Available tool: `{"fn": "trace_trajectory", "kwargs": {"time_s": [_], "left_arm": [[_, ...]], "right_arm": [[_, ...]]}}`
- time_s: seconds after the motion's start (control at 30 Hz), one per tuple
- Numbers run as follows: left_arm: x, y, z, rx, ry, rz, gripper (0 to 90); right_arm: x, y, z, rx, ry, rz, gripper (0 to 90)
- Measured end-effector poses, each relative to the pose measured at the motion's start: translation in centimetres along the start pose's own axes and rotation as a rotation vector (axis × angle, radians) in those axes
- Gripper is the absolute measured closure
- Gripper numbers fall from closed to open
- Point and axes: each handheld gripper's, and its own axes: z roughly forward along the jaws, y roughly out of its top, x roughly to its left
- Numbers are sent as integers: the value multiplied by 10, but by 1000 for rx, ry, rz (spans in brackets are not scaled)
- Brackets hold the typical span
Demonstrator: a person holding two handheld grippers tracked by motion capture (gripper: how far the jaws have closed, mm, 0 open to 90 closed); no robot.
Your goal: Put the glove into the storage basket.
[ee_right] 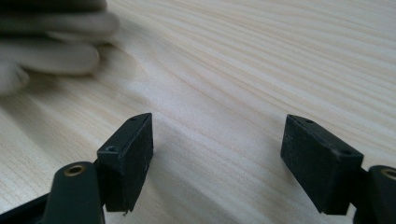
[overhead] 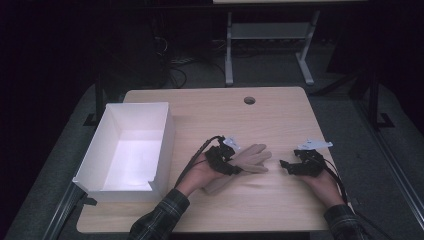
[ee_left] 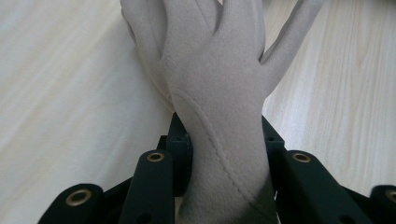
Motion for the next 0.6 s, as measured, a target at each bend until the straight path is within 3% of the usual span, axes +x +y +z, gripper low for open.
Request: {"fn": "trace_trajectory", "kwargs": {"time_s": [0.37, 0.6], "left_arm": [[3, 16, -46, -36, 38, -61, 662], [9, 22, -85, -63, 72, -67, 662]], "right_arm": [[0, 0, 0, 2, 2, 3, 251], [0, 0, 0, -1, 1, -2, 251]]}}
